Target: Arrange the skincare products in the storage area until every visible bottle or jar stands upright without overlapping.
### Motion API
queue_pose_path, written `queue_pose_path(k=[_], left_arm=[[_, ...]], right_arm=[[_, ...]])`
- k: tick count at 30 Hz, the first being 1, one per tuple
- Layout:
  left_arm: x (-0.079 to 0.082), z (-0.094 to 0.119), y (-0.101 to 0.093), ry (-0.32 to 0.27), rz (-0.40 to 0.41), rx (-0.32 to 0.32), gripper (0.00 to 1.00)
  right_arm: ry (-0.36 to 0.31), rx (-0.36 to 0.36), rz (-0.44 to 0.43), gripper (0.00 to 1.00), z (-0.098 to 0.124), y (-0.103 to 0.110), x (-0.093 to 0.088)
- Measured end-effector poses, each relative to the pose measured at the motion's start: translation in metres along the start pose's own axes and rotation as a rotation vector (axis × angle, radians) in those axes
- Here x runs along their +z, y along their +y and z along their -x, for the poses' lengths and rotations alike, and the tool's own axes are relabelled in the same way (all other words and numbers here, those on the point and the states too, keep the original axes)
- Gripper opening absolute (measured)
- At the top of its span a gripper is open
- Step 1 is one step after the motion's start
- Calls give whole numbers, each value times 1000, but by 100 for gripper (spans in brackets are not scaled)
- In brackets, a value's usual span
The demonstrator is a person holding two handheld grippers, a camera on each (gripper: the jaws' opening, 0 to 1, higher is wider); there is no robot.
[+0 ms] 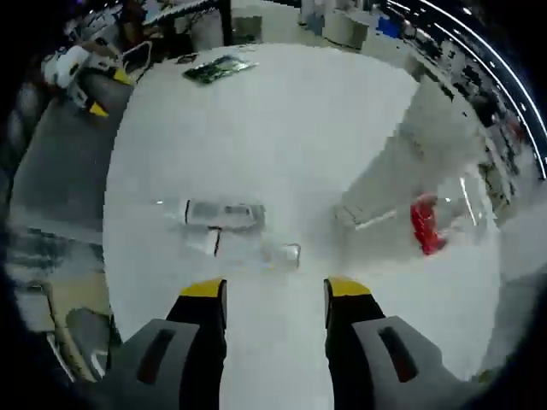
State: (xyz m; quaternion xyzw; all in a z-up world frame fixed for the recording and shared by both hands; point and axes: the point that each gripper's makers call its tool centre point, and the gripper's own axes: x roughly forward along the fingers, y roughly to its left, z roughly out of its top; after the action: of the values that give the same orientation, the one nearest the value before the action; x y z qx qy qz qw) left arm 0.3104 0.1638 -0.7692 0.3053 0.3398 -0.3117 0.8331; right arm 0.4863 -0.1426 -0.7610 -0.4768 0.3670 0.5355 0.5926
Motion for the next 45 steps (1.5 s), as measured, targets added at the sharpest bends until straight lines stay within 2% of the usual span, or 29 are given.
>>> queue_pose_path(k=[2, 5, 8, 10, 15, 18, 20, 23, 25, 26, 30, 33, 39, 41, 45], left_arm=[[-1, 0, 1, 1, 1, 3, 45], [-1, 1, 2, 4, 1, 11, 45], [-2, 1, 4, 6, 8, 18, 45], [-3, 1, 5, 8, 10, 23, 45], [-4, 1, 7, 12, 13, 32, 45], [-4, 2, 10, 12, 18, 44, 45], [-4, 2, 11, 10, 23, 46, 45], [-5, 2, 10, 13, 21, 45, 45], [-6, 1, 9, 16, 25, 41, 44], [-6, 1, 9, 19, 24, 39, 43], [-7, 1, 7, 27, 17, 34, 42], [-8, 1, 6, 29, 17, 28, 42], [-5, 0, 0, 17, -2, 2, 41], [-3, 0, -3, 8, 3, -11, 41], [0, 0, -9, -4, 2, -41, 41]], right_arm=[[36, 19, 123, 43, -10, 5, 6], [58, 35, 161, 43, -22, 5, 13], [125, 59, 276, 43, -31, 6, 13], [160, 87, 313, 43, -37, 9, 12], [213, 137, 313, 41, -47, 14, 4], [239, 179, 309, 39, -48, 24, -1], [268, 191, 333, 38, -48, 28, -8], [286, 204, 356, 31, -50, 35, -14], [289, 209, 373, 22, -50, 41, -16], [291, 225, 389, 21, -50, 45, -17], [305, 211, 426, 19, -52, 58, -21], [283, 200, 393, 18, -50, 62, -18], [236, 149, 216, 17, -38, 82, -23], [194, 136, 129, 17, -30, 93, -21], [104, 78, 3, 17, -3, 107, -4]])
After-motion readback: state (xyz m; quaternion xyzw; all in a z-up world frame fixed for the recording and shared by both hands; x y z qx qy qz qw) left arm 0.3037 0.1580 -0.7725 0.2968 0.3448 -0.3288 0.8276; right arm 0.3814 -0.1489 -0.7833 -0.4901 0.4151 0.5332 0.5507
